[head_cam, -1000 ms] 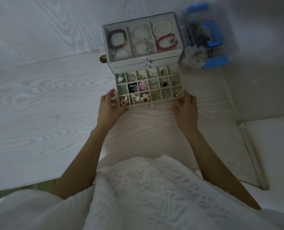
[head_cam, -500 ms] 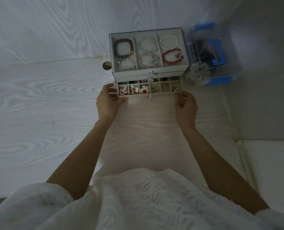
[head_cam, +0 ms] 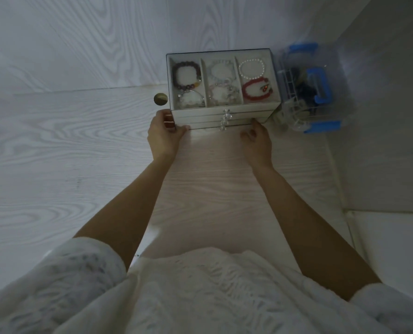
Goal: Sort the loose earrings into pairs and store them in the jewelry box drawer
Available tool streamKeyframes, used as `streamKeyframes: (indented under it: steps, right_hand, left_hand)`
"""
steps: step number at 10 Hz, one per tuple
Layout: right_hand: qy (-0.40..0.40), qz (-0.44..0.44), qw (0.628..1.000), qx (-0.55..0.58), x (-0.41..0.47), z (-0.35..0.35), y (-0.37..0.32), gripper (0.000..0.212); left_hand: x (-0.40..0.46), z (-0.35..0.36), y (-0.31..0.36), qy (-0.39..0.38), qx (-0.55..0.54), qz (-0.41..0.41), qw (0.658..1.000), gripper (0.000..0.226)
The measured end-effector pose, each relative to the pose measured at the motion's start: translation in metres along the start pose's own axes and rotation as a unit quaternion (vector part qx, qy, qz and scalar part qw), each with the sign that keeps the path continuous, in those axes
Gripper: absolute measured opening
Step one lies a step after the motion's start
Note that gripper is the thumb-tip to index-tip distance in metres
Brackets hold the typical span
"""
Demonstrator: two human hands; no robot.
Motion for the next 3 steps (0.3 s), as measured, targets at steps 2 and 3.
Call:
streamKeyframes:
  steps: [2,3]
  right_hand:
    - [0.018,-0.059,0.998,-0.025,-0.021,-0.017,-0.014,0.035]
    - [0.081,-0.127,0.988,0.017,-0.046,-0.034,-0.025,0.020]
  left_hand:
    - [-0.004,-0.001,-0.002,-0.102,0.064,0.003,0.993,0.048]
    - [-0.018,-0.013,-0.014,-0.123,0.093,-0.005,0.988,0.047]
Point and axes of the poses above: each hand's wrist, its own x-axis towards the middle knuckle, its own z-axis out of the palm, y = z × x, the point moved 8 cm from there along x, towards the middle knuckle, and after that the axes turned 8 degrees about x, right-handed, at the moved point
